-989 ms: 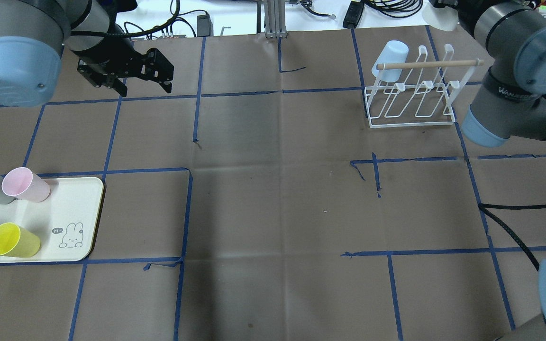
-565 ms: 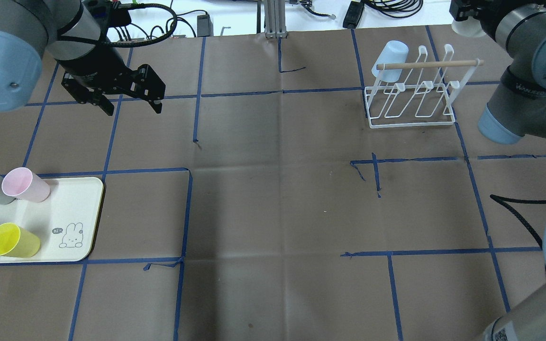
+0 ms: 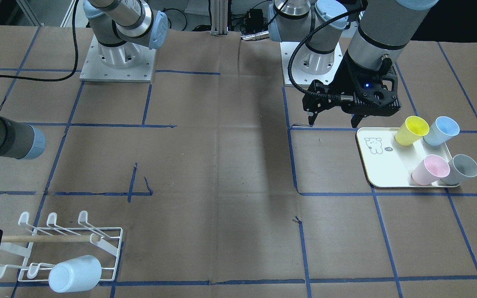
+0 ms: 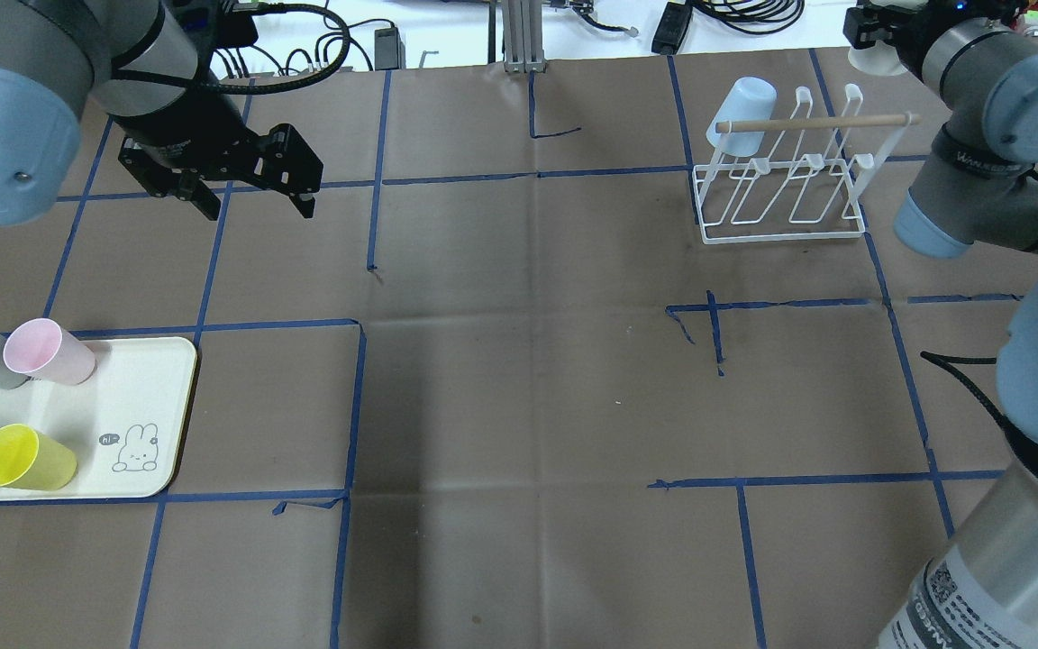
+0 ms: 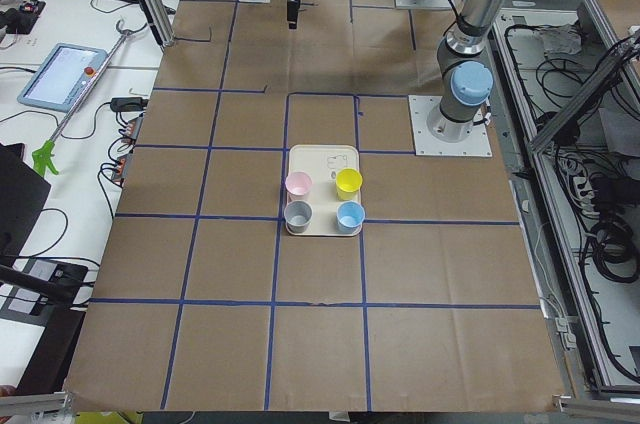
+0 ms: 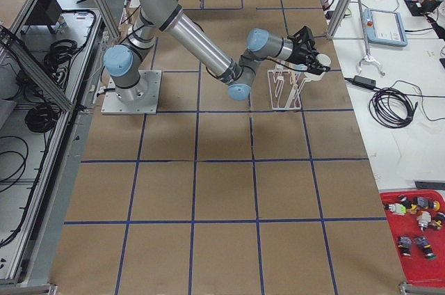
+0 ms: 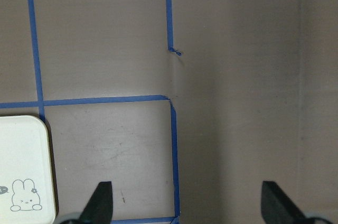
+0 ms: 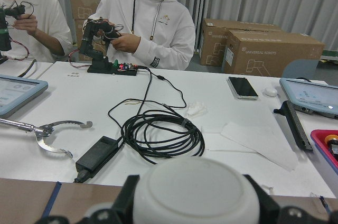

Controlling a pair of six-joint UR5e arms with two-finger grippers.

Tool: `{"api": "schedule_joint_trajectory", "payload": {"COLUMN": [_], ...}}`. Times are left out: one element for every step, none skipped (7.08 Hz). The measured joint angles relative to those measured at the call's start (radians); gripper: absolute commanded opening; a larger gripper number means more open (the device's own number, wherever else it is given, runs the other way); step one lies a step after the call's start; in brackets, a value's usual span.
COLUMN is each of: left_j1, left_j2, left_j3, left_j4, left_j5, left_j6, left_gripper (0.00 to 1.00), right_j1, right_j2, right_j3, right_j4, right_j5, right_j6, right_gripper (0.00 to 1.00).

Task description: Transfer IKEA cup to right arm and place on rack

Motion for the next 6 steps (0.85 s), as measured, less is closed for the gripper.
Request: {"api": "schedule_joint_trajectory", "payload": {"left_j1": [0.000,-0.001,-0.001,-0.001,-0.001,0.000], "left_j2": [0.009,0.015,0.019,0.020,0.021,0.022], "left_j3": [-0.010,-0.016,-0.018,-0.019,-0.019,-0.019], "left_j4": [0.005,0.009,0.010,0.012,0.014,0.016], "left_j5": [0.000,0.000,0.000,-0.001,-0.001,-0.001], "left_j6": [0.000,0.000,0.000,0.000,0.001,0.001], "left_gripper": [0.99,0.99,0.99,0.99,0.99,0.99], "right_j1": [0.001,0.001,0.001,0.001,0.002,0.002], "right_j2": [0.012,0.015,0.017,0.018,0.020,0.021], "right_j3": [0.003,0.012,0.027,0.046,0.061,0.068], "right_j4": [-0.016,-0.021,-0.024,-0.028,-0.035,-0.041], "right_j5": [0.000,0.000,0.001,0.001,0.002,0.001], "right_j6": [0.001,0.001,0.001,0.001,0.000,0.000], "right_gripper": [0.11,0.11,0.11,0.18,0.67,0.99]}}
